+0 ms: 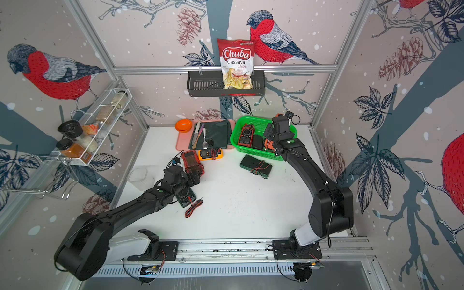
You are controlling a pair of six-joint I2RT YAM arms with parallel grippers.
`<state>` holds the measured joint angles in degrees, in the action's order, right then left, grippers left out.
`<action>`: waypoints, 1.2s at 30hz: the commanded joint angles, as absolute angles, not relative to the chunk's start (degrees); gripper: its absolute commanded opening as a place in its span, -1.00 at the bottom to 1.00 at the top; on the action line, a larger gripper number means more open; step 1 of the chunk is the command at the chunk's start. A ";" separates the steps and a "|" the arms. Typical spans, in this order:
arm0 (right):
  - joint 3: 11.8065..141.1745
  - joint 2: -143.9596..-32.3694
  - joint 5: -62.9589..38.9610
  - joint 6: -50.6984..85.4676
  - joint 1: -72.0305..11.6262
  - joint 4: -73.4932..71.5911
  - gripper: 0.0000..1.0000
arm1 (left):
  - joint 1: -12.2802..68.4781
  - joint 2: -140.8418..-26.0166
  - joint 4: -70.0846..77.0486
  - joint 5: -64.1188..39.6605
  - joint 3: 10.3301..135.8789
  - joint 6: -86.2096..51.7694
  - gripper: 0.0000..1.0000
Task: Put the multimeter into the basket
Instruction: Place the multimeter in the basket.
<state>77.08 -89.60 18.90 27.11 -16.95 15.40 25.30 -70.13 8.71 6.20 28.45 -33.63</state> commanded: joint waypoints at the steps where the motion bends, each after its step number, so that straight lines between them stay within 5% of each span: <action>1: 79.71 -92.70 17.80 28.29 -16.09 11.80 -0.79 | 25.22 -70.83 11.01 7.16 29.48 -32.15 0.97; 36: 108.43 -128.08 14.96 33.29 -13.80 23.13 -0.55 | 25.22 -68.65 10.28 8.81 27.60 -30.92 0.96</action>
<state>107.48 -127.52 13.30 33.01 -13.85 23.03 25.30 -69.28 8.71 7.79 27.88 -31.53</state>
